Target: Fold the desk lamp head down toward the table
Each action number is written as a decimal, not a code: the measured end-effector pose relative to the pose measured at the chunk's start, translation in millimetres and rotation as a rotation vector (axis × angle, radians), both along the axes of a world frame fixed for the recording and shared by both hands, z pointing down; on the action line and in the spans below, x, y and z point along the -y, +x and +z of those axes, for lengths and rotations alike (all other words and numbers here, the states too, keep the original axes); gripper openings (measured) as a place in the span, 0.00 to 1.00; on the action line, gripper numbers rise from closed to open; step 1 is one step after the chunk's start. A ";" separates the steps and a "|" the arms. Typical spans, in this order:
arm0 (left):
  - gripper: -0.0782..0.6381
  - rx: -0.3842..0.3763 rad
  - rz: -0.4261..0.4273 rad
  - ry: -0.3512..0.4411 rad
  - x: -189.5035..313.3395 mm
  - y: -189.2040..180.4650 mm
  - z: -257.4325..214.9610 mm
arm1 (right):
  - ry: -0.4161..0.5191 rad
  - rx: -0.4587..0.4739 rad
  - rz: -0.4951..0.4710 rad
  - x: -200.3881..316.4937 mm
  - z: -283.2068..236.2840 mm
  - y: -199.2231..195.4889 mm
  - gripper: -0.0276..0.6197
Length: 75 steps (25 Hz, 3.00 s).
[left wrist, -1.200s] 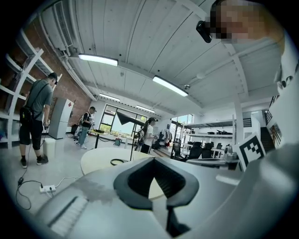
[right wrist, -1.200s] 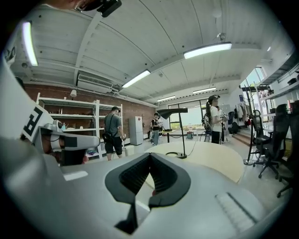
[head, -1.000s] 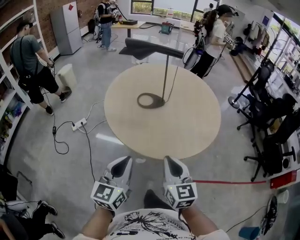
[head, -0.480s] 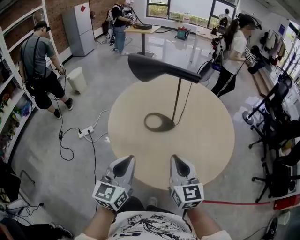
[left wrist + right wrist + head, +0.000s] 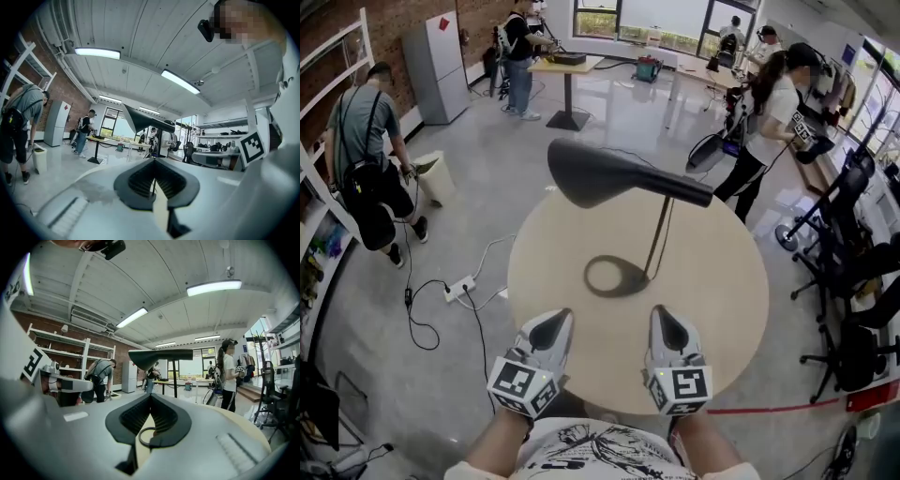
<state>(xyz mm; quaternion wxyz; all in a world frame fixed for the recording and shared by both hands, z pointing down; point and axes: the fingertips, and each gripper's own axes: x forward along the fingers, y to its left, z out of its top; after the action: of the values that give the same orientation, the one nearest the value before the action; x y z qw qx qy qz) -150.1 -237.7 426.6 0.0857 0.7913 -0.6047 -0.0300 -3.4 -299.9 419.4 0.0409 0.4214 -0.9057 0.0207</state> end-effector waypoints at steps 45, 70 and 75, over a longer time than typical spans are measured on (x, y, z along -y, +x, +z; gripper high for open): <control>0.12 0.092 0.226 0.264 174.6 -109.7 -153.1 | -0.076 -0.024 0.243 86.4 -2.6 -86.6 0.06; 0.12 0.060 0.339 -0.030 181.9 -58.3 -25.8 | -0.197 -0.013 0.326 72.0 40.3 -59.9 0.06; 0.12 0.057 0.360 -0.058 183.3 -47.6 -10.8 | -0.202 -0.017 0.344 68.3 43.7 -52.6 0.06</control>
<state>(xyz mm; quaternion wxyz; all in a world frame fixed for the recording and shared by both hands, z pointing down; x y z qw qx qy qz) -197.8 -420.9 415.8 0.0951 0.8845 -0.4560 0.0258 -56.0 -368.2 463.1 0.0865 0.5637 -0.8134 0.1147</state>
